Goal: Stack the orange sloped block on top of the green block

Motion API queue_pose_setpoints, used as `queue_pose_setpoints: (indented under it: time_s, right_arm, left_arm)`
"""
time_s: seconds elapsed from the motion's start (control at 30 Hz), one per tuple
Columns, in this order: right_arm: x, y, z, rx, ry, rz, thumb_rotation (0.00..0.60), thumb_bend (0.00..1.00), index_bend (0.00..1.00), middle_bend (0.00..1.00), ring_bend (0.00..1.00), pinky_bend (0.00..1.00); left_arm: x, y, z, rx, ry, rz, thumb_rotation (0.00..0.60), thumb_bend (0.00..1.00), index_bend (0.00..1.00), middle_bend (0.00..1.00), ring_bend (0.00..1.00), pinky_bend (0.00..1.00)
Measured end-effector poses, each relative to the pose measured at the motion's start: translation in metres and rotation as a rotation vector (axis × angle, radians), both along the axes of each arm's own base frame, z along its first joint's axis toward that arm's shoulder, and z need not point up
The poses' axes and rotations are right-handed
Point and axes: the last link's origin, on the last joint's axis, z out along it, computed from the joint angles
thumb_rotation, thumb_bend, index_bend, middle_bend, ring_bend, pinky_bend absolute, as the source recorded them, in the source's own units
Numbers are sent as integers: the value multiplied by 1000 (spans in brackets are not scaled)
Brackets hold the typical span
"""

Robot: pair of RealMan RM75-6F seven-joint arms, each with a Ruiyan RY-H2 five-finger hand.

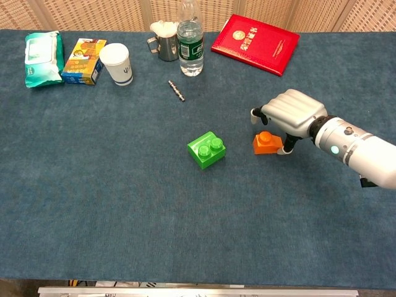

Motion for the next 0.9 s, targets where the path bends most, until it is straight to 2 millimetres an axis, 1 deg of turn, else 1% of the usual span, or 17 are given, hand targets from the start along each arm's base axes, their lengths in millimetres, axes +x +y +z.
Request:
queue_pose_setpoints:
  time_s: [0.17,0.23,0.33,0.47,0.53,0.7,0.9]
  right_arm:
    - [-1,-10,2,-18,15,13,600,0,330,418,364,509]
    - [1,-11,3,-20,12,17,600,14,343,419,364,509]
    - [3,-10,2,-4,-5,18,600,59,359,421,364,510]
    - [7,-3,2,24,-13,25,600,64,375,425,364,510]
    - [8,-1,2,37,-16,24,600,90,387,428,364,510]
    - [9,1,1,46,-10,22,600,193,433,436,364,510]
    - [8,1,-2,58,9,17,600,204,449,439,365,510]
  left_arm:
    - [-1,0,-1,0,1,3,600,206,0,0,13,0]
    - [-1,-1,0,2,1,3,600,206,0,0,13,0]
    - [-1,-1,0,4,1,3,600,206,0,0,13,0]
    - [-1,-1,0,1,3,4,600,206,0,0,13,0]
    - [-1,-1,0,1,3,3,600,206,0,0,14,0]
    - [-2,-2,1,4,3,6,600,206,0,0,13,0]
    - [-2,-3,1,6,3,6,600,206,0,0,13,0]
